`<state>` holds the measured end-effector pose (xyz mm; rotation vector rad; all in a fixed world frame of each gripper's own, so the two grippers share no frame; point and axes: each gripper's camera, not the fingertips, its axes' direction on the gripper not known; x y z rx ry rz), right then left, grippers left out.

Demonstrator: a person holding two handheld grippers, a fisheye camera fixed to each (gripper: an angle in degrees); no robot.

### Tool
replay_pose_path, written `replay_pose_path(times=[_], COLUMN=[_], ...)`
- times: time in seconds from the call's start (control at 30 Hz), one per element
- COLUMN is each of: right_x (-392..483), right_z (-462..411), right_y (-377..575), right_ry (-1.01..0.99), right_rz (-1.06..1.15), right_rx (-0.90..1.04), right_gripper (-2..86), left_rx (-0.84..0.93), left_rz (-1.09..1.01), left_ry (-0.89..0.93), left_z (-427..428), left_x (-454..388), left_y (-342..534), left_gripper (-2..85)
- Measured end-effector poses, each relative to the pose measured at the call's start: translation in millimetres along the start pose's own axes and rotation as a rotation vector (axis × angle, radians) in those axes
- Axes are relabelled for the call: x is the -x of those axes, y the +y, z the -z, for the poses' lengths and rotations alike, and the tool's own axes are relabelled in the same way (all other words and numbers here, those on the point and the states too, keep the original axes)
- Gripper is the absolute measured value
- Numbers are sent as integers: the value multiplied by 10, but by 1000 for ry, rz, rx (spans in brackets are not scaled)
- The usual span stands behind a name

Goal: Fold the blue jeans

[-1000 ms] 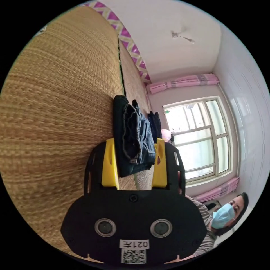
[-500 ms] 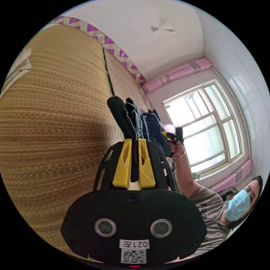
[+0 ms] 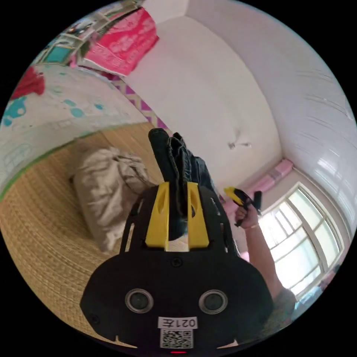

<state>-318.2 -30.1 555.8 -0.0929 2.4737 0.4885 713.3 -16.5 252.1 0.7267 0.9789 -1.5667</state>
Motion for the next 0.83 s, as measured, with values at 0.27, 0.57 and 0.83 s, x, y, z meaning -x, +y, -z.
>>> replay_pose_path(times=[0.27,0.57,0.83], right_x=[-118,-635,-768], right_z=[-433,951,2278], right_y=[1209,3471,4724], right_ry=[-31,114,997], right_rz=[46,-55,-76], right_rx=[171,214,198], right_gripper=[8,30,72], left_rx=[31,357,428], left_rz=[199,-93,65], left_ry=[191,454,563], left_z=[279,-133,-948], left_x=[1482,161,-215], left_y=[983,2313,3643], left_gripper=[19,-9,-10])
